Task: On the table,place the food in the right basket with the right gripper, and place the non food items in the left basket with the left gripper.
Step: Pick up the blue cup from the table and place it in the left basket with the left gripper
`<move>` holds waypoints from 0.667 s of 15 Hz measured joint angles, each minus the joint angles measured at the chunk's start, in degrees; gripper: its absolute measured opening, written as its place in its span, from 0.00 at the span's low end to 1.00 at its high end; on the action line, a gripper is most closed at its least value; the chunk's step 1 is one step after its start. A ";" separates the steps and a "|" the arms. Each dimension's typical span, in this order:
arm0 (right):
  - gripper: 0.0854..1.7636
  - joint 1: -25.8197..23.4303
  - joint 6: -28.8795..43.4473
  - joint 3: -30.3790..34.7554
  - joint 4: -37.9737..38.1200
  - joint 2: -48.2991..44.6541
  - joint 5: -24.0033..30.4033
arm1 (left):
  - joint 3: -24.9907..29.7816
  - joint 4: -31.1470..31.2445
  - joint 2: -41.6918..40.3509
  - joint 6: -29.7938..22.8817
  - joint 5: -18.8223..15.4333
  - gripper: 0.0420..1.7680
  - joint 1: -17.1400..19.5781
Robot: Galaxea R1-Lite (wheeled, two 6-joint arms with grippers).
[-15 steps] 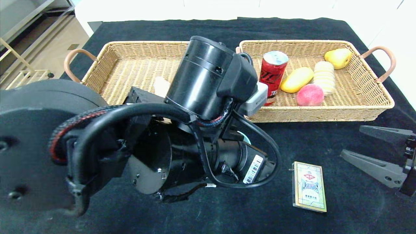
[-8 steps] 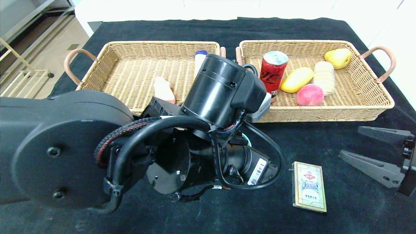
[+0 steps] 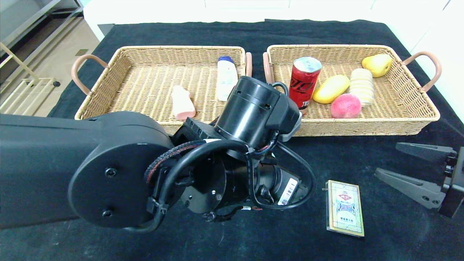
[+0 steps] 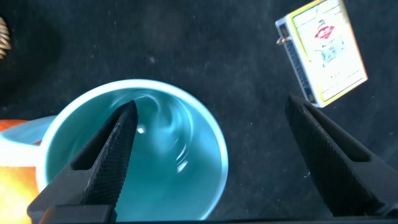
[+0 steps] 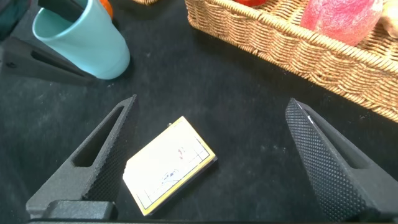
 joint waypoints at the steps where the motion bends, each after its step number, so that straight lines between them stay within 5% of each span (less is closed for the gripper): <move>1: 0.97 0.00 0.02 0.02 0.00 0.11 0.00 | 0.09 0.00 0.13 -0.11 -0.05 0.97 0.11; 3: 0.97 0.05 0.00 0.05 -0.02 0.40 -0.02 | 0.17 0.00 0.35 -0.13 -0.07 0.93 0.20; 10: 0.97 0.09 -0.09 0.06 -0.02 0.68 -0.02 | -0.18 -0.07 0.85 -0.18 -0.10 0.36 0.28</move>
